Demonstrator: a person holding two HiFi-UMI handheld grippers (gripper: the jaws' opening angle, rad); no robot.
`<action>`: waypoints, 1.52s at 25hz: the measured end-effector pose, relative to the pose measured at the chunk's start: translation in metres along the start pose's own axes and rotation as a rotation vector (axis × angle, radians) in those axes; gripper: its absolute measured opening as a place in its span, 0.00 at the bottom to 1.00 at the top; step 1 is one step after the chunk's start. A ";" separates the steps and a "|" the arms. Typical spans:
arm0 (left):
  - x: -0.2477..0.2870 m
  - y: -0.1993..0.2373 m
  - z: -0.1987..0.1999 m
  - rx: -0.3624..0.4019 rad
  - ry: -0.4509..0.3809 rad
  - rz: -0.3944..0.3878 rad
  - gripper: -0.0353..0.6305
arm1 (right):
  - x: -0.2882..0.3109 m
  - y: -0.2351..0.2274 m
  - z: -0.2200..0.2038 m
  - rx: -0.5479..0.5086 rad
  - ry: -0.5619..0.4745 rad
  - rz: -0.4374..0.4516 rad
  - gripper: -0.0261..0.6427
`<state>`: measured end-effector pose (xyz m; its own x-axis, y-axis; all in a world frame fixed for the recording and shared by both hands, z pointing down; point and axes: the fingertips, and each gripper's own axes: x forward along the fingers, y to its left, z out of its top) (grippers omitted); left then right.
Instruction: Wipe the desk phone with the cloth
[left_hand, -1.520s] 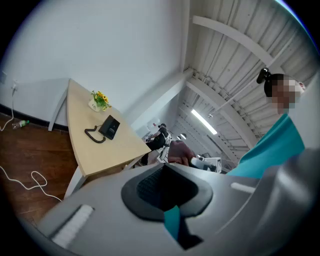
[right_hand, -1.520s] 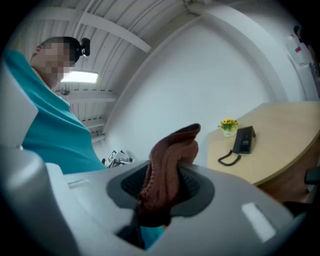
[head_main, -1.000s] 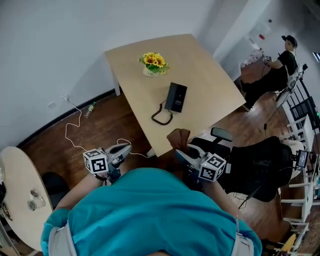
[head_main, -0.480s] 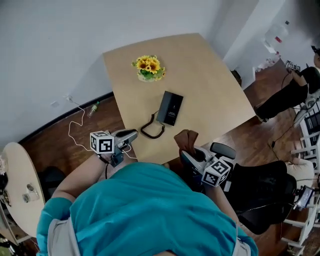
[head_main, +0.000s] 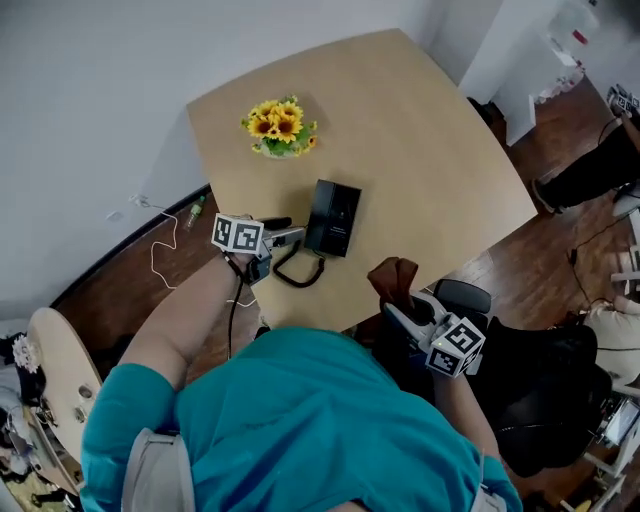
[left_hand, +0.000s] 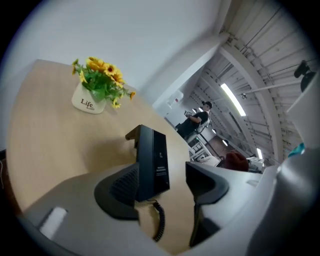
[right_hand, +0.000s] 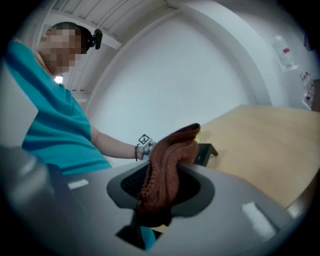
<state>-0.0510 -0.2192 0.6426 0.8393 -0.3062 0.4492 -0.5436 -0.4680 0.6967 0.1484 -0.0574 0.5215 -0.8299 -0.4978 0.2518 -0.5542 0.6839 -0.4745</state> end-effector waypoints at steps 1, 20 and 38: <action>0.014 0.011 0.006 0.005 0.022 -0.014 0.50 | 0.000 -0.002 -0.002 0.009 0.009 -0.029 0.21; 0.089 0.021 0.012 -0.020 0.125 -0.330 0.31 | 0.027 -0.005 -0.002 0.063 0.096 -0.147 0.21; -0.053 -0.133 0.075 0.003 0.056 -0.389 0.30 | 0.146 0.003 0.121 -1.360 0.725 -0.162 0.21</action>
<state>-0.0239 -0.2026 0.4845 0.9815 -0.0600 0.1818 -0.1849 -0.5424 0.8195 0.0329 -0.1927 0.4549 -0.3866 -0.5307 0.7542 0.0574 0.8024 0.5940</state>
